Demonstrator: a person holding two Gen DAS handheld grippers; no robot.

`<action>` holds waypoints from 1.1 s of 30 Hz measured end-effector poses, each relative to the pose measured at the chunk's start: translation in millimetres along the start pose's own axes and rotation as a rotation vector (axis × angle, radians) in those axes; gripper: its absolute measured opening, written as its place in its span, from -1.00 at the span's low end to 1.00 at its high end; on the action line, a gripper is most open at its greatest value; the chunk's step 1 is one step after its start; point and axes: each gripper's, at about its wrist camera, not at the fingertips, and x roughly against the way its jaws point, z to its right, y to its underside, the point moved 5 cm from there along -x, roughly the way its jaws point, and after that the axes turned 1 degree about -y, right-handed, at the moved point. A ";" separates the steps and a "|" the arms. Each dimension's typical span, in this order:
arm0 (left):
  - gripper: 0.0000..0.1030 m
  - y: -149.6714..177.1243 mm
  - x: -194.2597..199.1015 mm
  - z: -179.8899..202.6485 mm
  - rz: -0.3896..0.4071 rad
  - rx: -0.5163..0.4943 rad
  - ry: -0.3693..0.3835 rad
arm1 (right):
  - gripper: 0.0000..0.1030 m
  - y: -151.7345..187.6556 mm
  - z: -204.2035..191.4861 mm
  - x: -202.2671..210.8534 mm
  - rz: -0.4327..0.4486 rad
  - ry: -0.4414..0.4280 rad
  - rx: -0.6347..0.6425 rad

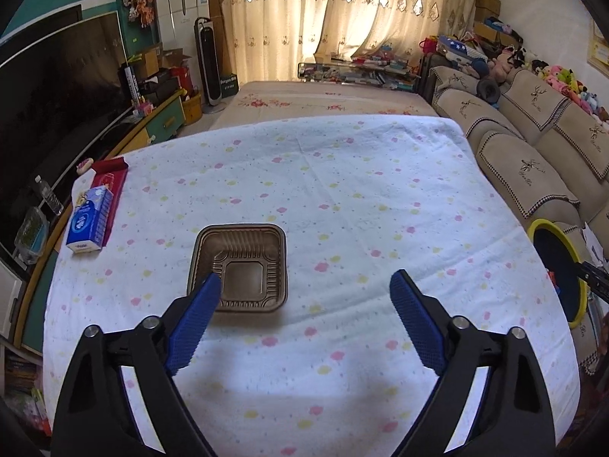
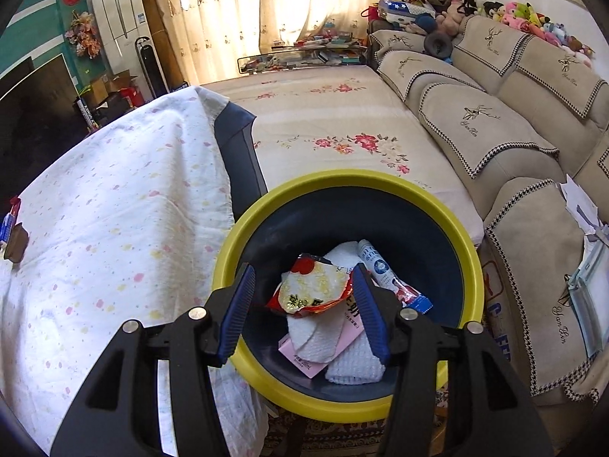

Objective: Collect trash
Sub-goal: 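Grasp the brown plastic tray by its rim with the left gripper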

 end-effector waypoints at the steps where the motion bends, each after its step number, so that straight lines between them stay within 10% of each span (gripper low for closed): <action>1: 0.54 -1.4 -7.1 -1.9 -0.015 0.007 0.000 | -0.01 0.7 -1.1 -0.4 -0.003 -0.002 0.002; 22: -0.89 -0.8 -60.4 -9.8 -0.099 0.013 -0.062 | -0.01 7.0 -4.6 -5.5 -0.023 -0.022 0.009; 33: -0.90 9.6 5.6 51.5 0.010 -0.107 0.022 | -0.01 18.9 7.4 25.1 0.027 -0.044 -0.016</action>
